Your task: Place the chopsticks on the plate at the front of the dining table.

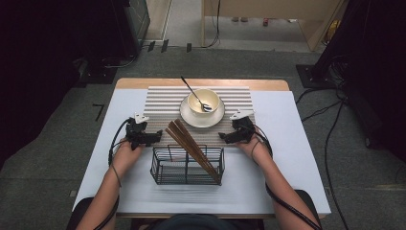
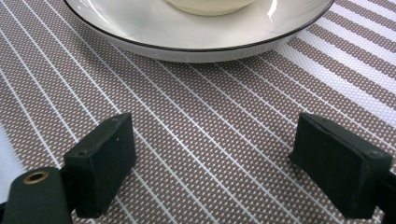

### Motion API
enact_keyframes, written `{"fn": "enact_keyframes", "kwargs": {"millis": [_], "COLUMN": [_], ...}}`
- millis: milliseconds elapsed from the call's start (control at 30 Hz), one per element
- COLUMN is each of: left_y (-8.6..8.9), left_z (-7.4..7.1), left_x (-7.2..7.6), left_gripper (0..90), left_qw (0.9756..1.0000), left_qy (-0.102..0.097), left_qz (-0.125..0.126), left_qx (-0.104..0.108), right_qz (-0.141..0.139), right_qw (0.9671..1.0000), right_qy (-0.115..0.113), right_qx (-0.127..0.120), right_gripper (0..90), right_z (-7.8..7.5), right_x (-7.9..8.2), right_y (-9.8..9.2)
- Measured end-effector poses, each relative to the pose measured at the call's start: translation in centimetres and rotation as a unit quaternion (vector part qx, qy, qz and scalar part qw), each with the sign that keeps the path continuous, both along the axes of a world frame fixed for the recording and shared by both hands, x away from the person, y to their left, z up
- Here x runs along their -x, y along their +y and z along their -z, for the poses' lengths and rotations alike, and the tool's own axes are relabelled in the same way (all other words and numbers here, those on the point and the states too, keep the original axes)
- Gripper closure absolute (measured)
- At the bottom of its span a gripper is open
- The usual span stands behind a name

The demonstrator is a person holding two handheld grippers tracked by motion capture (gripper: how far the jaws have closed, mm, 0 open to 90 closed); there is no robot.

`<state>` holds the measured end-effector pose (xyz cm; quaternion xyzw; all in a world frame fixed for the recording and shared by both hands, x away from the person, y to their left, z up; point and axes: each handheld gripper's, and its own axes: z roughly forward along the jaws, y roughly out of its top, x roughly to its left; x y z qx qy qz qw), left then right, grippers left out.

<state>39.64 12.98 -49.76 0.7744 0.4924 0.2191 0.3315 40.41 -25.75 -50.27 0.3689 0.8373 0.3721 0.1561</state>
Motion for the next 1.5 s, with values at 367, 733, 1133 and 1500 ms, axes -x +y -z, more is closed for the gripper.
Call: {"fn": "enact_keyframes", "kwargs": {"millis": [367, 733, 1133, 1500], "left_y": [0.0, 0.0, 0.0, 0.1], "left_z": [0.0, 0.0, 0.0, 0.0], "left_x": [-0.1, -0.1, -0.1, -0.1], "left_gripper": [12.5, 12.3, 12.3, 12.3], "left_qw": [1.0, 1.0, 1.0, 1.0], "left_qy": [0.002, 0.003, 0.003, 0.004], "left_qz": [0.0, 0.0, 0.0, 0.0], "left_qx": [0.003, 0.004, 0.004, 0.004], "right_qz": [0.0, 0.009, 0.03, 0.029], "right_qw": [1.0, 0.9999, 0.999, 0.9982], "right_qy": [0.0, 0.006, 0.032, 0.052], "right_qx": [0.0, 0.0, 0.011, 0.007], "right_gripper": [12.8, 13.0, 14.8, 18.3], "right_z": [0.0, -0.1, -0.7, -1.5], "right_x": [0.0, -0.1, -0.4, -0.3], "right_y": [0.0, 0.1, 0.7, 0.7]}}
